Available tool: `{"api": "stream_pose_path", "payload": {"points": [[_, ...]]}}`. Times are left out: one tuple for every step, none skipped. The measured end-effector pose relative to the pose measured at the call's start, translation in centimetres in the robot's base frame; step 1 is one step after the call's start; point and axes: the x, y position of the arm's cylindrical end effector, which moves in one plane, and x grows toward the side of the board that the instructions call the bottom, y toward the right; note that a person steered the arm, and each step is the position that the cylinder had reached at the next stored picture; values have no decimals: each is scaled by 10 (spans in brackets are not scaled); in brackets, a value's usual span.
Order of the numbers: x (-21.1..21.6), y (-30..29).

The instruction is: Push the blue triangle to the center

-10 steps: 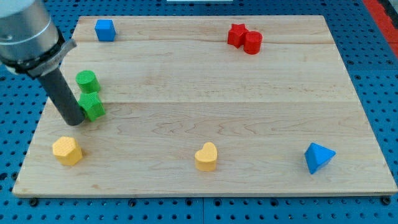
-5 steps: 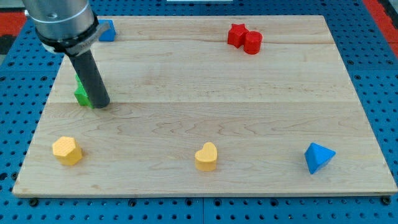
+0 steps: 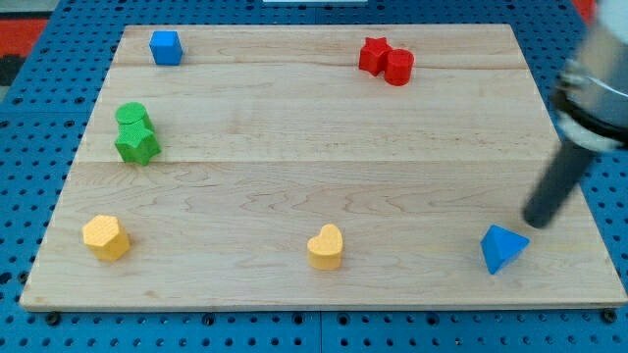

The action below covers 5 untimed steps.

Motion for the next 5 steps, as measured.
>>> {"api": "stream_pose_path", "payload": {"points": [[42,4],[27,-72],[-9,-151],[-25,-217],[-73,-237]]}}
